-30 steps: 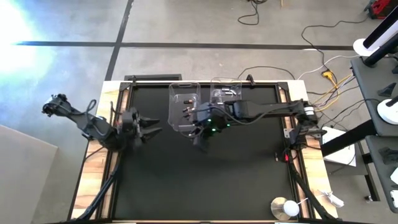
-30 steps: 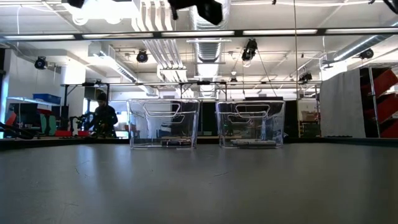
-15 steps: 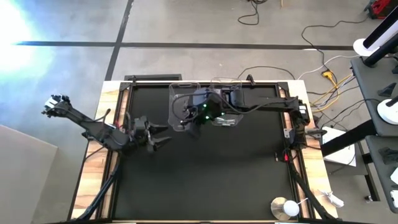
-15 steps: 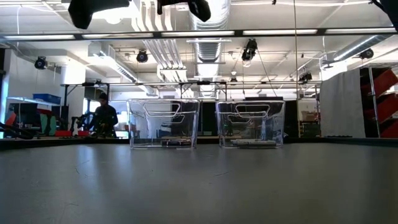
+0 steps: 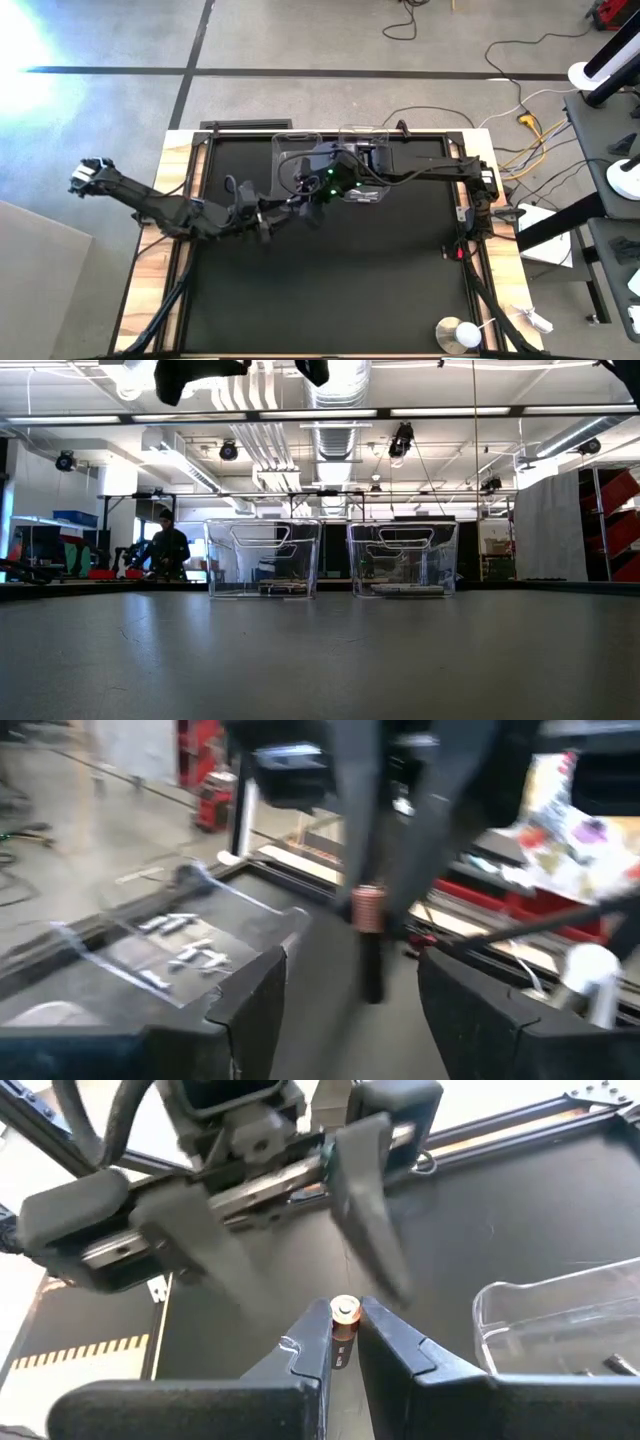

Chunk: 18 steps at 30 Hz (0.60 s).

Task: Sort batteries
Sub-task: Put the black battery into the left transparent bin

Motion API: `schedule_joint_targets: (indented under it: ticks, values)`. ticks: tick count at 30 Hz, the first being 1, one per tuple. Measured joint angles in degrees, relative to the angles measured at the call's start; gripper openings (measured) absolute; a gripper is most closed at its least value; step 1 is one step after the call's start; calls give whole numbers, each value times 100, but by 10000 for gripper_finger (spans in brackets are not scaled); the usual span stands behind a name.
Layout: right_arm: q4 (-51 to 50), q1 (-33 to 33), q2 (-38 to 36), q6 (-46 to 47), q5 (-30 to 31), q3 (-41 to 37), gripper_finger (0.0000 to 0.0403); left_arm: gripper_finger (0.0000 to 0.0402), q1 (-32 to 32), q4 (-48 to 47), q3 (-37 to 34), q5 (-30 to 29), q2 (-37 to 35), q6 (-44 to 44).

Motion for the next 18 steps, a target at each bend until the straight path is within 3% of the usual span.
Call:
schedule_joint_targets:
  ticks: [4, 12, 18]
  values:
    - [26, -8, 20, -63, 45, -9, 33, 192, 172, 9, 150, 664, 209, 12]
    - [28, -13, 37, -88, 48, -57, 33, 149, 294, 20, 167, 597, 375, -176]
    - [32, -13, 37, -74, 50, -80, 33, 67, 348, 58, 171, 573, 371, -279]
